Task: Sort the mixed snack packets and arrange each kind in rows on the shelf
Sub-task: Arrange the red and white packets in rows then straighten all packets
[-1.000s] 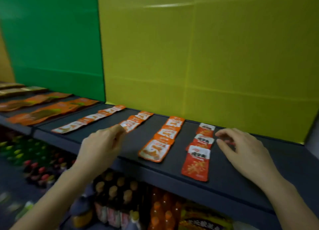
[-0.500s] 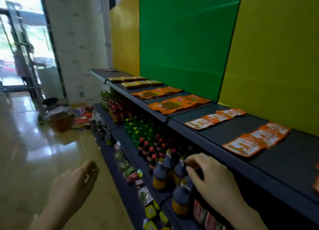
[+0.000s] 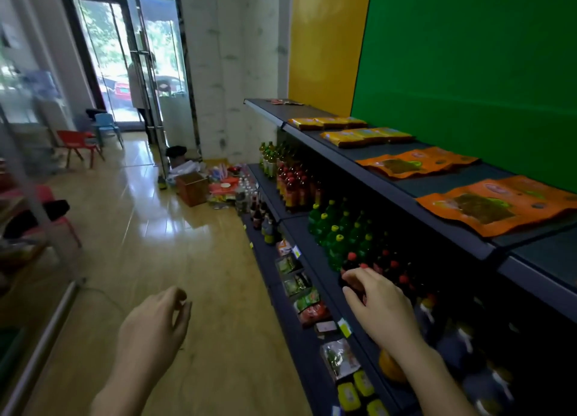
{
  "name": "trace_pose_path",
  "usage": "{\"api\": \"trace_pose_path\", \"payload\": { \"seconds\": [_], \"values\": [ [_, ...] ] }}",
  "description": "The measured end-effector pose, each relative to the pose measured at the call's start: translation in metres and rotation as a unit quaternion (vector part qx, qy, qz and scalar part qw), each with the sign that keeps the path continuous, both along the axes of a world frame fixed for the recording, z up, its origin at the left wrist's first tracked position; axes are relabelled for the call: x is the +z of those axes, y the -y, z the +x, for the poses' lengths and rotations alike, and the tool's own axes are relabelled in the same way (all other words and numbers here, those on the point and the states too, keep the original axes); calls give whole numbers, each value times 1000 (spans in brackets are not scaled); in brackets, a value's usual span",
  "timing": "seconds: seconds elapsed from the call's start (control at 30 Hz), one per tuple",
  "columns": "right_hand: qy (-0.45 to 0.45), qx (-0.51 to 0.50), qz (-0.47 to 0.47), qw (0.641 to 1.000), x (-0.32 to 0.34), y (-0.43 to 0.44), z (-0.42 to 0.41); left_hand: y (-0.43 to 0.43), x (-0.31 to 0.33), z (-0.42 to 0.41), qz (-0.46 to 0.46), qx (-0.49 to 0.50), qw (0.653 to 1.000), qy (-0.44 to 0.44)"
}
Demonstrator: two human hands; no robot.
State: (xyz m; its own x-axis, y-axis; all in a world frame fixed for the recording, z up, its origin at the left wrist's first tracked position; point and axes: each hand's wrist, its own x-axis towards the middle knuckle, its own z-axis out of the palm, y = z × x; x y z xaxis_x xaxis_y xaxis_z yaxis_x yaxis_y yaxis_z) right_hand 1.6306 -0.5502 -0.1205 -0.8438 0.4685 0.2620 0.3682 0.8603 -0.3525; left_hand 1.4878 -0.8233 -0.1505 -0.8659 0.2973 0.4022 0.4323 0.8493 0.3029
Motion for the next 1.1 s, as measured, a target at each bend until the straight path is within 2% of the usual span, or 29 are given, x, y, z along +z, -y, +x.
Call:
{"api": "trace_pose_path", "payload": {
  "seconds": [0.27,0.57,0.87,1.1],
  "values": [
    [54,45,-8,998,-56,-48,-161,-27,-47,-136,-29,71,997,31],
    [21,119,-2,993,-42,-107,-374,-74,-19,-306,-32,73,996,39],
    [80,156,-39,984,-72,-128,-547,-92,-50,-458,-65,100,985,121],
    [95,135,-67,984,-71,-146,-713,-118,-51,-641,-48,86,985,143]
  ]
}}
